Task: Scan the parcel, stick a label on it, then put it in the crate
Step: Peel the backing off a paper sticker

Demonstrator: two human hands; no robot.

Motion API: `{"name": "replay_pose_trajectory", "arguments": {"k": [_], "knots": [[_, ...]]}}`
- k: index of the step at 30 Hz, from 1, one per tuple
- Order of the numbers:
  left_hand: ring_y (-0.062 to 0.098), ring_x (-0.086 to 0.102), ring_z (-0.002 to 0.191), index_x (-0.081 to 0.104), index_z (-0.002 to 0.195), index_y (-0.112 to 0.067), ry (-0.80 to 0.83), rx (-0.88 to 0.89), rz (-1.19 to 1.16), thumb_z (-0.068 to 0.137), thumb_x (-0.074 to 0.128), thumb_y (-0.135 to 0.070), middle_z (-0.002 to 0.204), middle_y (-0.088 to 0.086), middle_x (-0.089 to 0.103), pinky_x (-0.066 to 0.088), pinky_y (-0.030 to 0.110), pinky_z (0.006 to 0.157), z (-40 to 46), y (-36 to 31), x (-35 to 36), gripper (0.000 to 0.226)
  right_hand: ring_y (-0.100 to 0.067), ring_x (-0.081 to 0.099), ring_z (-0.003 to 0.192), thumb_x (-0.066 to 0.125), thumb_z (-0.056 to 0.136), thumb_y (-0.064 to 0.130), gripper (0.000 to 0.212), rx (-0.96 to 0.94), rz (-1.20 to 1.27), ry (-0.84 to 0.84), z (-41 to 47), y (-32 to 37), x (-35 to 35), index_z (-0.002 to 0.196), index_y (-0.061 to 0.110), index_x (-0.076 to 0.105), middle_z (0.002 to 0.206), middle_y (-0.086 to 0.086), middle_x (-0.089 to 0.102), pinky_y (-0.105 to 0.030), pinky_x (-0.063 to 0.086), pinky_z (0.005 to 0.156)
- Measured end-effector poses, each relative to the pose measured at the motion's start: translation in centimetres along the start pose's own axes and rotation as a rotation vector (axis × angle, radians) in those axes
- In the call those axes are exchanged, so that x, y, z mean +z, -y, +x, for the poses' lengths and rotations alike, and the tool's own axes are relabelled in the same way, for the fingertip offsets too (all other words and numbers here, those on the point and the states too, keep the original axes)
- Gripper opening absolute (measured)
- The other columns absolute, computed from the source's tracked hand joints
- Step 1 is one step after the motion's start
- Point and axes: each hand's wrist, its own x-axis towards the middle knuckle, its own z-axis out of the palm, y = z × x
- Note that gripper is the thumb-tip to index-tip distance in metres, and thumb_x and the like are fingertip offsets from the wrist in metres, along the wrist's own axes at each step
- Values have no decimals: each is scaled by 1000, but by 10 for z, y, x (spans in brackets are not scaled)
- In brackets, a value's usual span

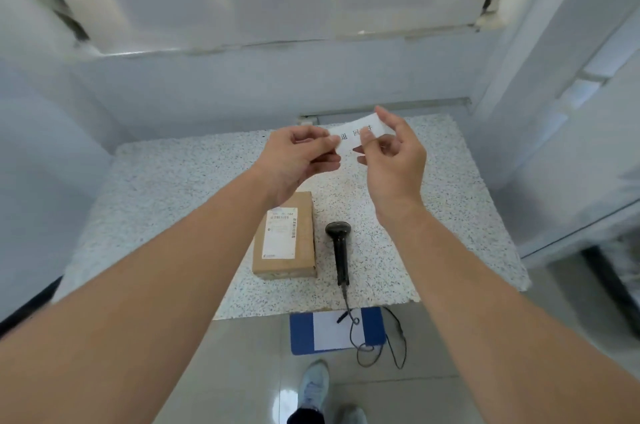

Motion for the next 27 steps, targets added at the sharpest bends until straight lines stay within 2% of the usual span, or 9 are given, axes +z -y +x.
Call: {"name": "replay_pose_trajectory", "arguments": {"k": [3, 6, 10, 14, 17, 21, 23, 27], "knots": [[23, 74, 72, 71, 97, 5, -29, 46, -20, 86, 77, 1, 80, 12, 73, 62, 28, 71, -21, -14, 1, 13, -6, 74, 76, 71, 97, 14, 21, -9, 35, -9, -9, 19, -4, 118, 20, 73, 88, 3, 76, -25, 61, 71], [24, 75, 74, 73, 96, 4, -8, 73, -46, 86, 75, 4, 83, 12, 76, 62, 26, 72, -45, -29, 1, 9, -5, 74, 76, 72, 97, 12, 13, -20, 91, -6, -19, 38, -6, 108, 17, 75, 81, 7, 77, -22, 59, 68], [28, 76, 79, 74, 95, 3, 43, 106, -110, 82, 74, 10, 91, 20, 77, 62, 28, 74, -72, -45, -2, 15, -6, 74, 77, 73, 96, 11, 12, -55, 150, 7, -31, 62, -3, 106, 17, 75, 79, 9, 77, -22, 59, 67], [33, 77, 91, 74, 109, 3, 140, 128, -97, 75, 78, 8, 109, 29, 74, 63, 32, 78, -93, -60, -9, 35, -5, 75, 81, 72, 96, 11, 13, -96, 166, 25, -39, 80, 4, 105, 21, 75, 81, 13, 78, -21, 59, 69], [34, 77, 93, 72, 114, 3, 161, 132, -79, 75, 81, 6, 110, 31, 73, 63, 32, 78, -103, -67, -16, 40, -5, 74, 79, 72, 96, 12, 13, -129, 168, 25, -44, 90, 10, 103, 23, 75, 80, 11, 78, -23, 60, 70], [33, 78, 89, 75, 106, 5, 156, 133, -79, 80, 78, 2, 105, 30, 75, 64, 32, 75, -111, -75, -26, 26, -9, 75, 84, 72, 96, 15, 14, -164, 156, 36, -51, 99, 21, 101, 27, 75, 85, 6, 78, -29, 63, 75], [31, 78, 88, 76, 102, 4, 176, 127, -63, 87, 75, -1, 102, 28, 76, 64, 32, 75, -114, -78, -32, 16, -9, 75, 82, 72, 96, 14, 13, -185, 153, 43, -55, 101, 26, 103, 24, 75, 83, 6, 77, -27, 61, 73], [31, 78, 86, 75, 101, 3, 197, 123, -59, 92, 70, -2, 100, 26, 76, 64, 32, 74, -122, -83, -42, 12, -10, 75, 83, 72, 97, 13, 14, -199, 136, 46, -64, 102, 35, 106, 22, 76, 83, 6, 77, -25, 60, 71]]}}
